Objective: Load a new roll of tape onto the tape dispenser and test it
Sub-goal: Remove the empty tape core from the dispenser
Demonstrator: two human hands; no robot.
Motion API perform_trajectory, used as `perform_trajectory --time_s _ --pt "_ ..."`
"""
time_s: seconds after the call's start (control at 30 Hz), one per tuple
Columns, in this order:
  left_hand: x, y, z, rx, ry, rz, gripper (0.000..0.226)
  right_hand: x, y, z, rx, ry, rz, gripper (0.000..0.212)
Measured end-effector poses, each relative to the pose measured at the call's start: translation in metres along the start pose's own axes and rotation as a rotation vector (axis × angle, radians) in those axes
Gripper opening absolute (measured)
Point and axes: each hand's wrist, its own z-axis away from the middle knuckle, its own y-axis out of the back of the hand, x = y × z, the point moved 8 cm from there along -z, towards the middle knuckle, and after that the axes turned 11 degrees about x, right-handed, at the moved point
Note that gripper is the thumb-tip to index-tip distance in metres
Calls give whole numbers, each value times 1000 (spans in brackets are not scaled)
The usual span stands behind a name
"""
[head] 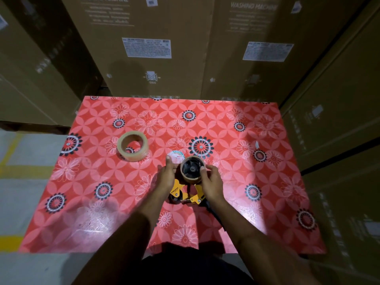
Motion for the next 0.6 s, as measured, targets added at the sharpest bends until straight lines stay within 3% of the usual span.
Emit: perform_trajectory --time_s 0.03,0.1,0.23,0.33,0.47,0.6 --pt "-10 -3 -11 17 25 -4 126 4 -2 -1 21 -22 -34 76" --pt "11 5 18 7 65 59 109 15 -4 -9 44 -52 -93 77" --pt "35 9 47 -37 41 110 82 35 -12 -18 29 -120 -247 58" --pt "28 8 38 -8 17 103 87 14 -6 -8 -8 -130 -344 33" --pt "34 2 35 -51 15 91 79 6 -3 -10 -39 -130 -297 34" --pt "18 -1 13 -52 16 74 111 4 2 -14 104 2 -85 29"
